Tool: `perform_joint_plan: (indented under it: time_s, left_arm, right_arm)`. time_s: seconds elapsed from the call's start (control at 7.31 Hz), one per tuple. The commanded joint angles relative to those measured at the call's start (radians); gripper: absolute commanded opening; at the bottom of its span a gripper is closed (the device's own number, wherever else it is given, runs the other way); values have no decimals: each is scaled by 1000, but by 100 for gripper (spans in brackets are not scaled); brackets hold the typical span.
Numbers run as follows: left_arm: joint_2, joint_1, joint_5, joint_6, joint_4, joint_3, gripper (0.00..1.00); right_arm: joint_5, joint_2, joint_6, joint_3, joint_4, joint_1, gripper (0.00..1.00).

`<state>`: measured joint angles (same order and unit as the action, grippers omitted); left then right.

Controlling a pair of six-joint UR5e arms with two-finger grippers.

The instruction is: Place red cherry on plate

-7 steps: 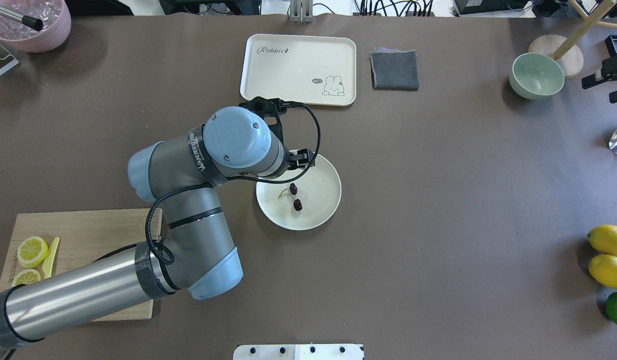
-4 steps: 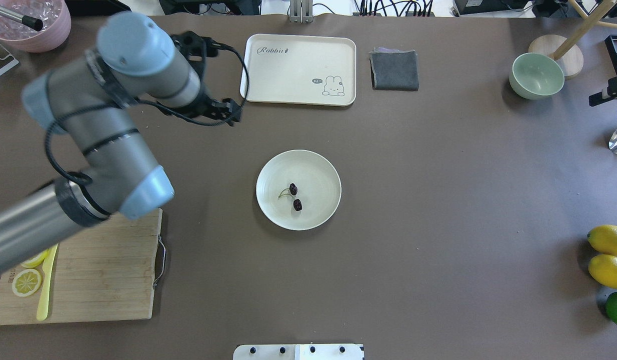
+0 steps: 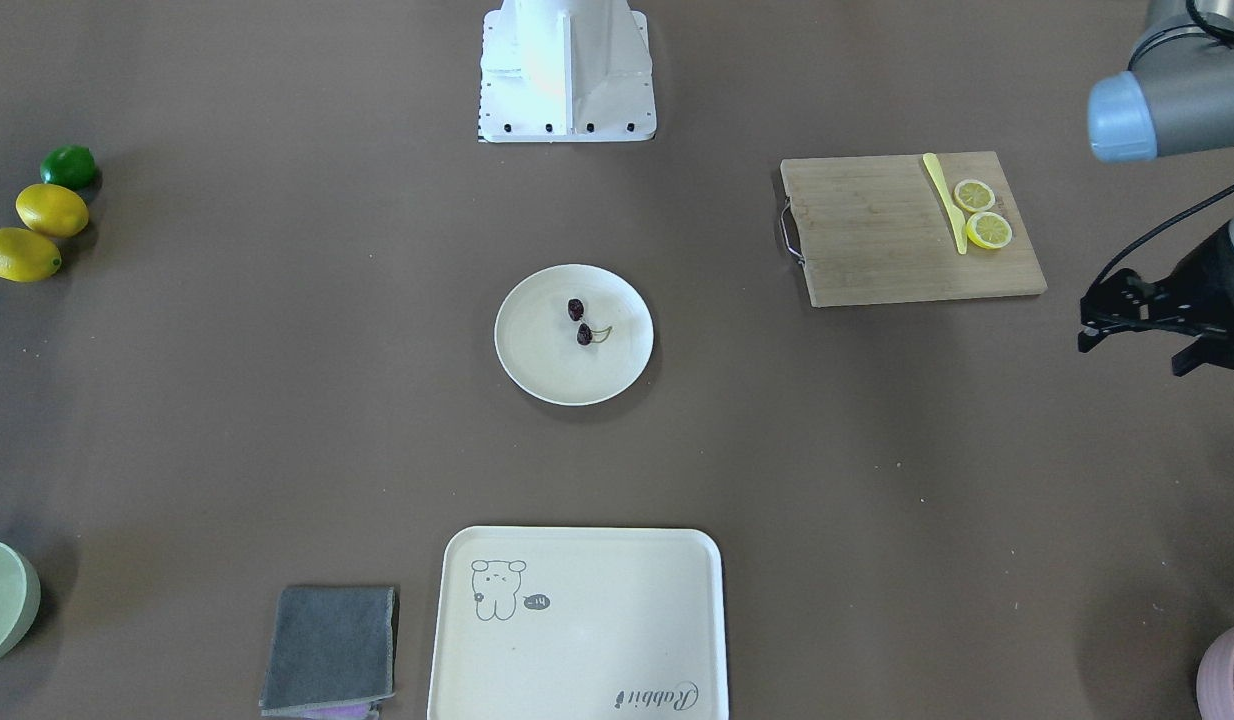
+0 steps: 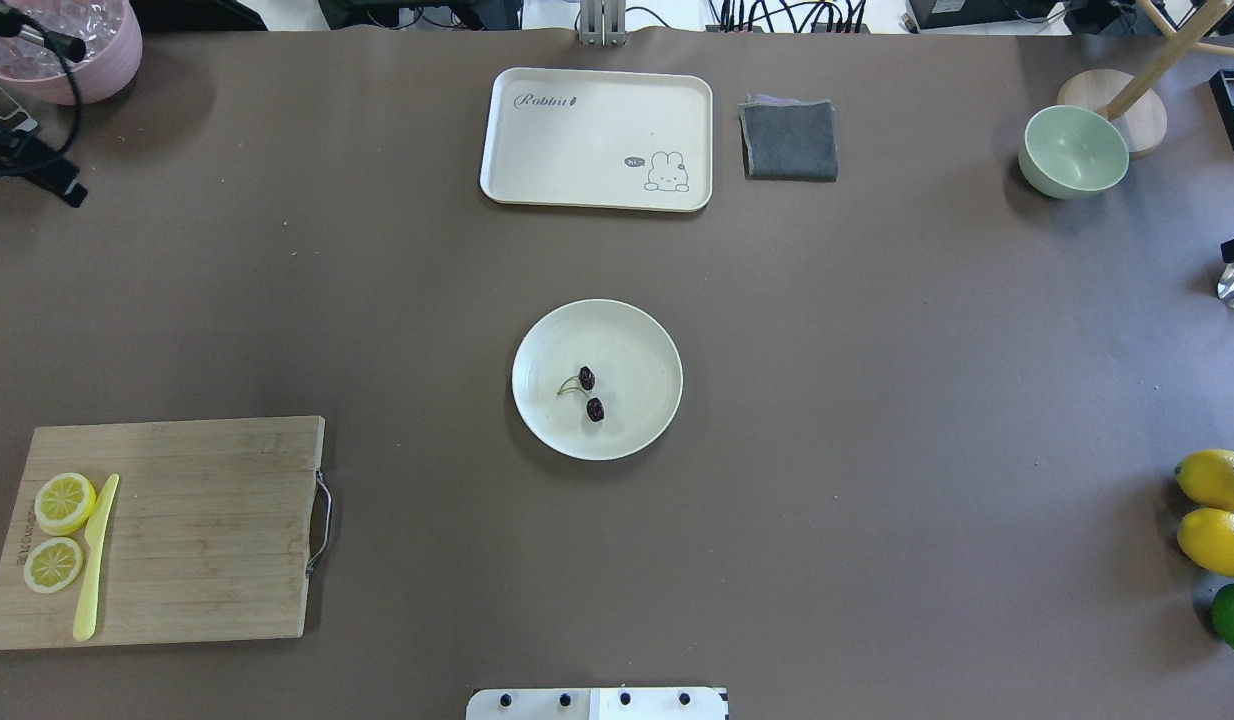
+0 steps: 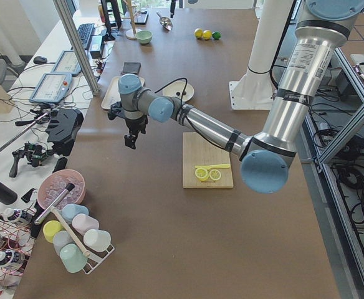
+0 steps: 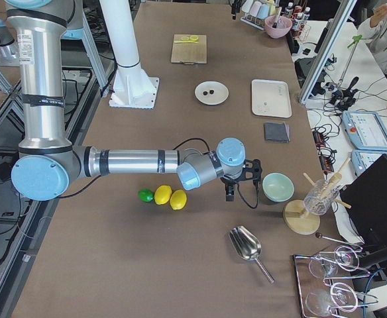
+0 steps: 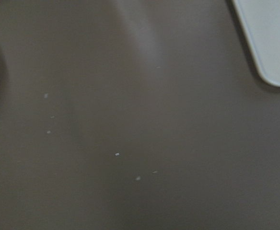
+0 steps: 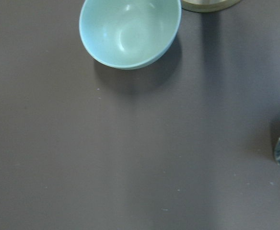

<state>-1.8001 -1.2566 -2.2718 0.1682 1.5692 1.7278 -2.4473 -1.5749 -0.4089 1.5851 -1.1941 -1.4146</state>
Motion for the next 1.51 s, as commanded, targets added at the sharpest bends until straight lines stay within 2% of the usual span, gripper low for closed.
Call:
perform_joint_plan:
  time_s: [0.0,0.14,0.68,0.96,1.23,1.37]
  left_arm:
    - [117,-72,-18,-27,0,39,97]
    - [128,-70,-20,-18,-14,10,97]
    - [168,-81,-52,-25,-18,10,98]
    - [212,-135,-55,-29,-15,10,98]
    - [248,-181,-96,-32,-9,-5,98]
    - [254,-190,-97,-83,-6,-26,98]
  right_arm:
    - [19,-5,101,4,-94,-47,100]
    - [20,-20,116,7,-94,-53,100]
    - [40,-42,130,10,-94,-53,100]
    - [42,-48,130,10,-94,-56,100]
    - [37,-59,130,15,-91,-63,100]
    - [33,-62,130,15,-91,-64,100]
